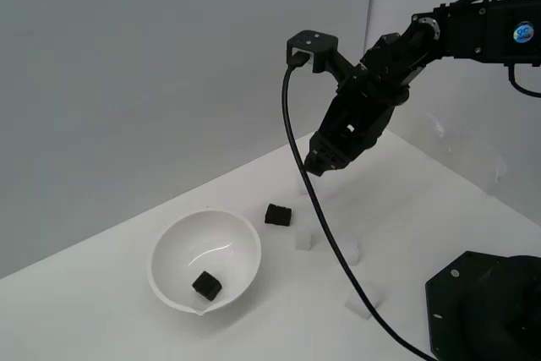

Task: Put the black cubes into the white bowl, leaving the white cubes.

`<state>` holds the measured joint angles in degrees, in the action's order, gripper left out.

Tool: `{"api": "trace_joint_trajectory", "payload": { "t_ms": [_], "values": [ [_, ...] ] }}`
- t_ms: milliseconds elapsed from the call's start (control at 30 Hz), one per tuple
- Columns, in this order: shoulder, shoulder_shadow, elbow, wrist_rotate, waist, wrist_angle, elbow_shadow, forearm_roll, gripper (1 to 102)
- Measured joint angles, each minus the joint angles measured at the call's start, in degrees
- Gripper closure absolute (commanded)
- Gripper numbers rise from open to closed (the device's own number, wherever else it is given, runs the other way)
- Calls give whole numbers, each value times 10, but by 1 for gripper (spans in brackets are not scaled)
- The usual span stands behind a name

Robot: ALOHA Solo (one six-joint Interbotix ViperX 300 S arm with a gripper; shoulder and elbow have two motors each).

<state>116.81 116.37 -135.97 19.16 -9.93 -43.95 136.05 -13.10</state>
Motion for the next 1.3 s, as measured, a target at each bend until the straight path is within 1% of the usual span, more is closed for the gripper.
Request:
{"api": "trace_joint_trajectory", "payload": {
  "t_ms": [133,200,267,367,500,600,800,967,1200,1267,1300],
  "values": [
    [26,27,15,-1,-10,-3,-15,-3,100],
    [36,37,21,-8,-25,-3,-21,-6,100],
    [38,38,25,-10,-40,-3,-25,-11,100],
    [38,38,31,-18,-60,-3,-31,-17,100],
    [35,35,47,-37,-110,-3,-47,-23,100],
    [18,18,58,-54,-148,6,-60,-24,100],
    [-40,-40,80,-76,-216,47,-80,-24,100],
    [-85,-86,90,-78,-246,63,-90,-24,100],
    [-102,-103,91,-79,-261,82,-90,-33,99],
    [-107,-107,91,-79,-264,83,-91,-33,98],
    [-110,-110,91,-79,-267,83,-91,-33,95]
  ]
}}
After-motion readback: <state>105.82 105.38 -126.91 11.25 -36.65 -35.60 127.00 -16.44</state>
